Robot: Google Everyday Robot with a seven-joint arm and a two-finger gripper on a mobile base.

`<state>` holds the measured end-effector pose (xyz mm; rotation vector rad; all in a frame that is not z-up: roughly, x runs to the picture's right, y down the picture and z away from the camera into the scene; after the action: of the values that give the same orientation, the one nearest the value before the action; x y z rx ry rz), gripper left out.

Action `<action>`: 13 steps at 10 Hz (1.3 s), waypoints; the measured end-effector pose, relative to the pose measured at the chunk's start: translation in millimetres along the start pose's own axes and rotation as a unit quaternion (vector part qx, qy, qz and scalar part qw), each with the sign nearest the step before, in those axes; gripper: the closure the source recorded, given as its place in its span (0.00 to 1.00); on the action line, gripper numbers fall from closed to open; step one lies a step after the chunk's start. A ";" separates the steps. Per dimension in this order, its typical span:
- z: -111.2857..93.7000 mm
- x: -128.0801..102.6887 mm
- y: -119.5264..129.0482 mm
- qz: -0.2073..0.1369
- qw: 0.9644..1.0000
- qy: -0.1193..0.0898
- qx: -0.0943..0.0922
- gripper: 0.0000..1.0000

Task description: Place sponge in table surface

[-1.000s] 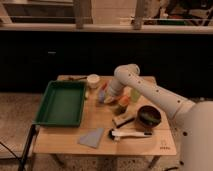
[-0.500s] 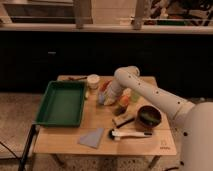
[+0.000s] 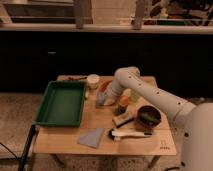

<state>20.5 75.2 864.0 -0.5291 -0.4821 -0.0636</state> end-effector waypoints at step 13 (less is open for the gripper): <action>14.3 -20.6 20.4 -0.075 0.992 -0.094 -0.033 0.98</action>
<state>-0.2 98.6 855.8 -0.5650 -0.7046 -0.1744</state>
